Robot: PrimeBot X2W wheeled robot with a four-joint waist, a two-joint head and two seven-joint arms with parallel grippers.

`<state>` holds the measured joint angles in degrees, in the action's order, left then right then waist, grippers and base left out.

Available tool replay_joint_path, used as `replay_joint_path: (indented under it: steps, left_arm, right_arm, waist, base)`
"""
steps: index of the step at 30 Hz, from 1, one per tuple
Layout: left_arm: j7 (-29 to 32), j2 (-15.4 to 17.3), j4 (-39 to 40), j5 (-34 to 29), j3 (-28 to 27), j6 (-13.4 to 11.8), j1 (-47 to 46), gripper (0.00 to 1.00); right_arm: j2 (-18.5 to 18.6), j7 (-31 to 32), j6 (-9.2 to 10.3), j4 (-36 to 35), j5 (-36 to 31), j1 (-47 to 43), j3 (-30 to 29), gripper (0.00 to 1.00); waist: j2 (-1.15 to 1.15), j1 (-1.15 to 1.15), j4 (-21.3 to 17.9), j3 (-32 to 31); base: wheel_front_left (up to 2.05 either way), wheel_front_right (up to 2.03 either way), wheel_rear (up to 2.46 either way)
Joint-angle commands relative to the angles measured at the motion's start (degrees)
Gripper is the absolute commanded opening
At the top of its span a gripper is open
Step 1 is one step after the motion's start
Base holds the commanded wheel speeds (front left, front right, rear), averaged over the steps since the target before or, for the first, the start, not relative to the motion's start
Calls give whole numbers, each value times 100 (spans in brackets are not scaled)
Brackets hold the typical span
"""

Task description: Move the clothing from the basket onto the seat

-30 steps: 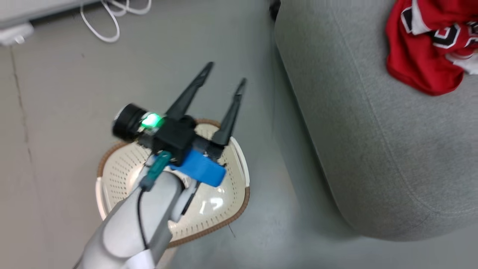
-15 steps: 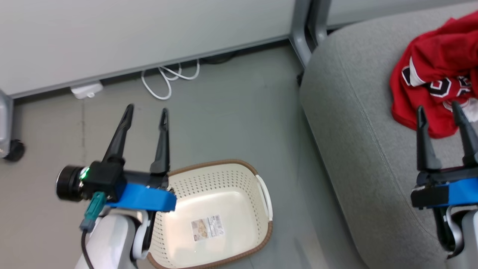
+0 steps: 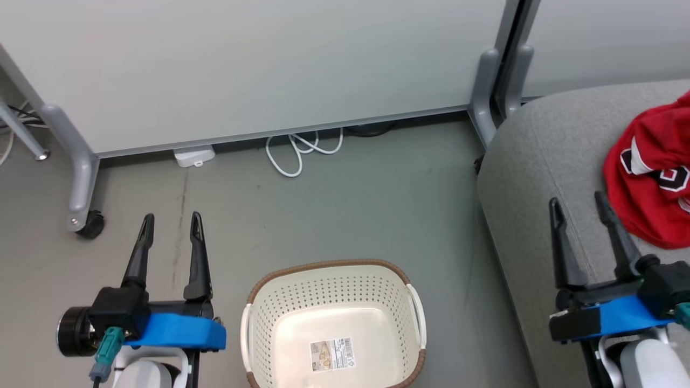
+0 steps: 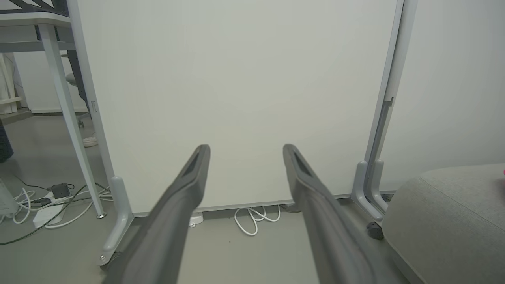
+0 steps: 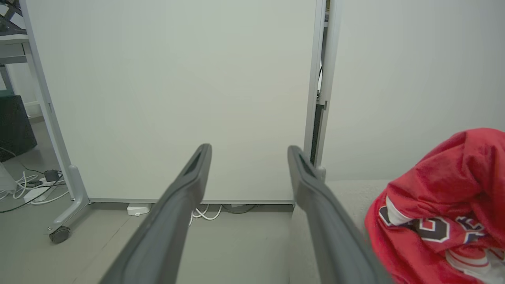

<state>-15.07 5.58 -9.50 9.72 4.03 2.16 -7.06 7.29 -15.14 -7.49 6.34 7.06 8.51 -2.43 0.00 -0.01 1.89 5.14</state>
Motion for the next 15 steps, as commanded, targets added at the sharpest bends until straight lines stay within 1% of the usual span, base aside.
replay_joint_path:
  steps: [1, 6, 15]
  left_arm:
    - [-15, -46, -41, -70, -90, 67, 103, 100]
    - [-14, -148, -163, -192, -231, 218, 267, 100]
    - [-14, -235, -381, -293, -369, 383, 404, 100]
  right_arm:
    - [-52, 1, -1, 54, 35, -126, 34, 100]
    - [-155, 1, -1, 306, 21, -221, 91, 100]
    - [-272, 1, -1, 697, -60, -377, 99, 100]
  waist:
    - [0, 1, 89, -75]
    - [0, 1, 191, -184]
    - [0, 1, 276, -289]
  base:
    - [0, 0, 0]
    - [0, 0, 0]
    - [0, 0, 0]
